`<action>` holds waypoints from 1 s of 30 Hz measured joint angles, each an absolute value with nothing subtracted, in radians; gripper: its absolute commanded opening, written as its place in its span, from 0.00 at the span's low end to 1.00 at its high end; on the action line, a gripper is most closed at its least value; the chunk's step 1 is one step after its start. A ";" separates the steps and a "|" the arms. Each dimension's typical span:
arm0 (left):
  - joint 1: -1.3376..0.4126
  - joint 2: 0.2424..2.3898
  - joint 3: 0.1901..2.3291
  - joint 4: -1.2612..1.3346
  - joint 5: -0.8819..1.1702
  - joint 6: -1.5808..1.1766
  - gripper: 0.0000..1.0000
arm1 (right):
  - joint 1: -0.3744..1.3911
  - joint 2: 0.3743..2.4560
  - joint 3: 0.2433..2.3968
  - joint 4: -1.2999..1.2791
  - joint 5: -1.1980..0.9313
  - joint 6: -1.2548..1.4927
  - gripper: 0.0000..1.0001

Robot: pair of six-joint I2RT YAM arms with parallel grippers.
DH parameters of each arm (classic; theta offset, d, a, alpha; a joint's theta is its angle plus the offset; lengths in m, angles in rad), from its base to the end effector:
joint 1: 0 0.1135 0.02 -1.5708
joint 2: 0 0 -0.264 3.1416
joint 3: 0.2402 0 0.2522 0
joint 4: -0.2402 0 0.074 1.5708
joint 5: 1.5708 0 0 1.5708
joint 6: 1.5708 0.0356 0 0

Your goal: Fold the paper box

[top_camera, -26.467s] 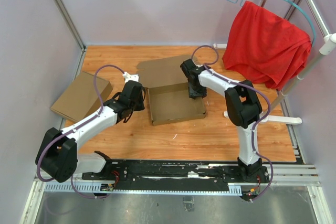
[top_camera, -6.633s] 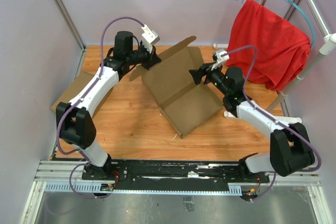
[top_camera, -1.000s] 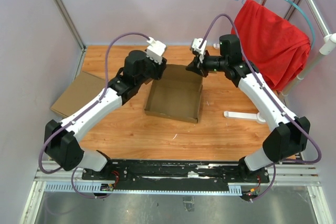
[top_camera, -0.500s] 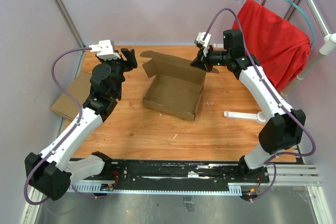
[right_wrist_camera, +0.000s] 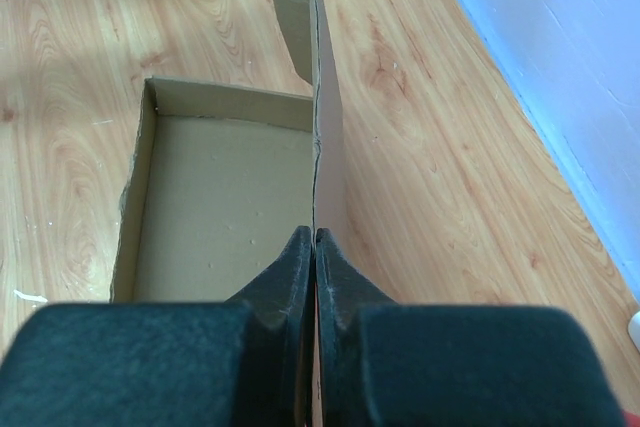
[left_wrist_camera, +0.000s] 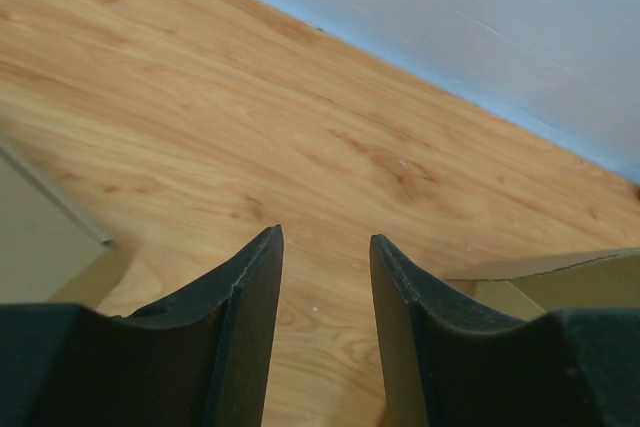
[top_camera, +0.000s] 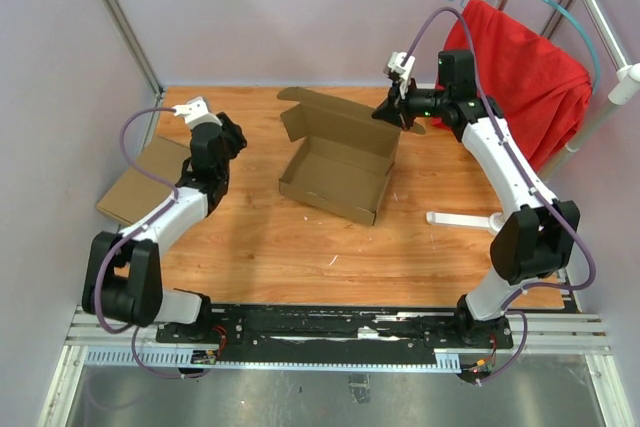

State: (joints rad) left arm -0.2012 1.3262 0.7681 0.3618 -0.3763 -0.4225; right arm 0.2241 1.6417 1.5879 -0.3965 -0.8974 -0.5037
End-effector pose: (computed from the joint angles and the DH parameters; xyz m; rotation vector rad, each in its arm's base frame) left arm 0.2972 -0.0473 0.2699 -0.4607 1.6932 -0.1224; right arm 0.3576 0.1101 0.3817 -1.1651 1.5100 0.7108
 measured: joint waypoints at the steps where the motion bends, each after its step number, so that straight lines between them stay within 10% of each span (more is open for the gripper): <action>1: -0.203 1.352 0.776 0.374 -0.347 -0.432 0.40 | 0.224 1.647 1.594 -0.398 -0.900 -0.500 0.01; 30: -0.215 1.691 0.873 0.693 0.238 -0.547 0.20 | 0.224 1.689 1.650 -0.428 -0.959 -0.408 0.01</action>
State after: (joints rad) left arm -0.2153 1.6905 0.8726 0.6930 0.2379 -0.5472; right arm 0.2241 1.6894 1.6505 -0.4282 -0.9588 -0.4080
